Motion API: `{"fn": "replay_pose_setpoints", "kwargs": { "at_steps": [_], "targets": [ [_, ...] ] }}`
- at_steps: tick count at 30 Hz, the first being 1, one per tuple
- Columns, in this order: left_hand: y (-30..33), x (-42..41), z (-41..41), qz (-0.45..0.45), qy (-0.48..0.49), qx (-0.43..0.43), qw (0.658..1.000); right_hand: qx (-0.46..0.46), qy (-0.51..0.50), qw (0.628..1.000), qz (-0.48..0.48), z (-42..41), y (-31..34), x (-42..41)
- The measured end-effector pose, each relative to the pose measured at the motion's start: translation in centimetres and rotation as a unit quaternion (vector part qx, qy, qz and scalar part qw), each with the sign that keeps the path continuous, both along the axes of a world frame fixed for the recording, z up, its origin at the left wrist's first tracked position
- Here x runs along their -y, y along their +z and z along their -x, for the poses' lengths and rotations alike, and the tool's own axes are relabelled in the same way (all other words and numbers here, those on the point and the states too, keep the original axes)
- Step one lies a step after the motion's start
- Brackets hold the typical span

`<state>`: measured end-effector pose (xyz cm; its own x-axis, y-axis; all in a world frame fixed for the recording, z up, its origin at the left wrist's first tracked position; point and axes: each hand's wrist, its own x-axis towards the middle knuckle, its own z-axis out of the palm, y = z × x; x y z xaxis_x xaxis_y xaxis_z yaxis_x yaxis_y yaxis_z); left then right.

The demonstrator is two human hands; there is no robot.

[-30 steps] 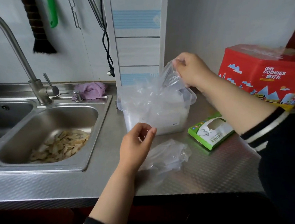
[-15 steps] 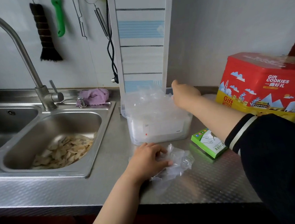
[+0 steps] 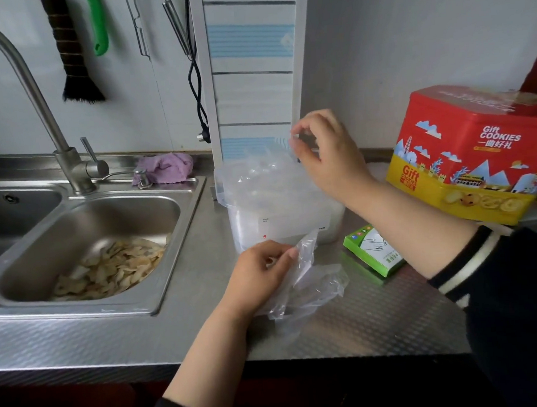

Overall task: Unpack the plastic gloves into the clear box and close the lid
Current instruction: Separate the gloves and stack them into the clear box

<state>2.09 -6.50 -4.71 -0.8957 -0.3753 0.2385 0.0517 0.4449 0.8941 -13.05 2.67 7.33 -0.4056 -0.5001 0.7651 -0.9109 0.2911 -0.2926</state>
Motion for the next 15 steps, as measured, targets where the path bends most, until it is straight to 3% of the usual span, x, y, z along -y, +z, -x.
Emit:
{"fn": "replay_pose_setpoints", "kwargs": {
  "at_steps": [2, 4, 6, 8, 11, 15],
  "targets": [
    [0.1, -0.1, -0.1, -0.050, -0.014, -0.012, 0.999, 0.105, 0.120, 0.987, -0.009, -2.7, 0.1, -1.4],
    [0.4, -0.4, -0.3, -0.094, -0.035, -0.033, 0.994, 0.204, 0.197, 0.950, -0.128, -4.7, 0.3, -2.7],
    [0.9, -0.7, -0.6, -0.164, -0.050, -0.049, 0.984, 0.268, 0.222, 0.900, -0.262, -5.6, 0.5, -4.0],
    [1.4, -0.9, -0.8, -0.229, -0.076, -0.051, 0.969, 0.273, 0.204, 0.871, -0.354, -5.8, 0.4, -5.1],
    [1.7, -1.0, -1.0, -0.235, -0.099, -0.031, 0.966, 0.212, 0.147, 0.886, -0.386, -5.9, -0.4, -5.5],
    [2.2, -1.0, -1.5, -0.218, -0.096, -0.007, 0.971, 0.242, 0.111, 0.919, -0.289, -6.2, -1.9, -4.4]
  ]
}}
